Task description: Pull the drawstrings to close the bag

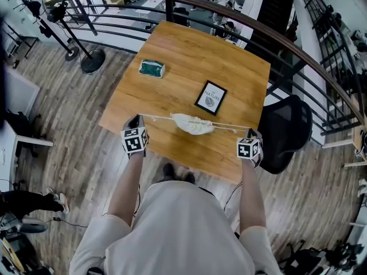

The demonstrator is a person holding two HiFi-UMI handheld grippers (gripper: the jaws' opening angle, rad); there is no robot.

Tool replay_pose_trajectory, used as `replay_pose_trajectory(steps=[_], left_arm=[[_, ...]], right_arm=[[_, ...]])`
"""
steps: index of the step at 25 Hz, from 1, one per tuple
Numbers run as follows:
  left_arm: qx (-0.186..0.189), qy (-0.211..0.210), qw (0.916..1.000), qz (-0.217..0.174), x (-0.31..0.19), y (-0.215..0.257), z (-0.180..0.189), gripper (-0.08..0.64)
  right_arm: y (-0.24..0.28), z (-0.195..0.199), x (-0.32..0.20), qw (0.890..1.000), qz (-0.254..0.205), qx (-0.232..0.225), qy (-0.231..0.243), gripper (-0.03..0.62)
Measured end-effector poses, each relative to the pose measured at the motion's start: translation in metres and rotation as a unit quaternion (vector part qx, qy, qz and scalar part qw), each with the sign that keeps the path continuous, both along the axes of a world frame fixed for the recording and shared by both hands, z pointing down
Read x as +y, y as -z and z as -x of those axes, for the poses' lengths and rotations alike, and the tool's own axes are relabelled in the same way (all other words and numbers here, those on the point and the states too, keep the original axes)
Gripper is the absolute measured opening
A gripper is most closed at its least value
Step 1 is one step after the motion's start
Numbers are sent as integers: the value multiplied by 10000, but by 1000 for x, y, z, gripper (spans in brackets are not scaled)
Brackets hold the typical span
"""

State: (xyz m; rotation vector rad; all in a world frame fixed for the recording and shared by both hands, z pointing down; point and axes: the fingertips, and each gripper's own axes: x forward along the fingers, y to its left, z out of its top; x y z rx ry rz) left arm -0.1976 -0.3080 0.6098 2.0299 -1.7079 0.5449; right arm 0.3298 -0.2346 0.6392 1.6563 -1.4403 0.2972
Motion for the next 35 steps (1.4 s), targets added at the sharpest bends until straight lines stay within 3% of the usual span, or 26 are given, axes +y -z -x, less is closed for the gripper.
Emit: replay_pose_trajectory(steps=[12, 16, 21, 27, 35], left_arm=[[59, 86, 9999, 40, 1, -4, 8, 0], [153, 37, 9999, 38, 2, -6, 14, 0], [-107, -268, 9995, -159, -14, 4, 7, 0], [18, -222, 9995, -230, -28, 16, 8, 0], [58, -264, 9995, -180, -39, 11, 9, 0]], right_arm=[[-9, -8, 6, 9998, 100, -87, -124, 12], [-9, 1, 7, 9997, 91, 93, 187, 14], [-3, 1, 1, 9999, -42, 91, 112, 14], [22, 4, -11, 9993, -327, 190, 81, 14], [23, 9, -14, 9991, -336, 258, 42, 14]])
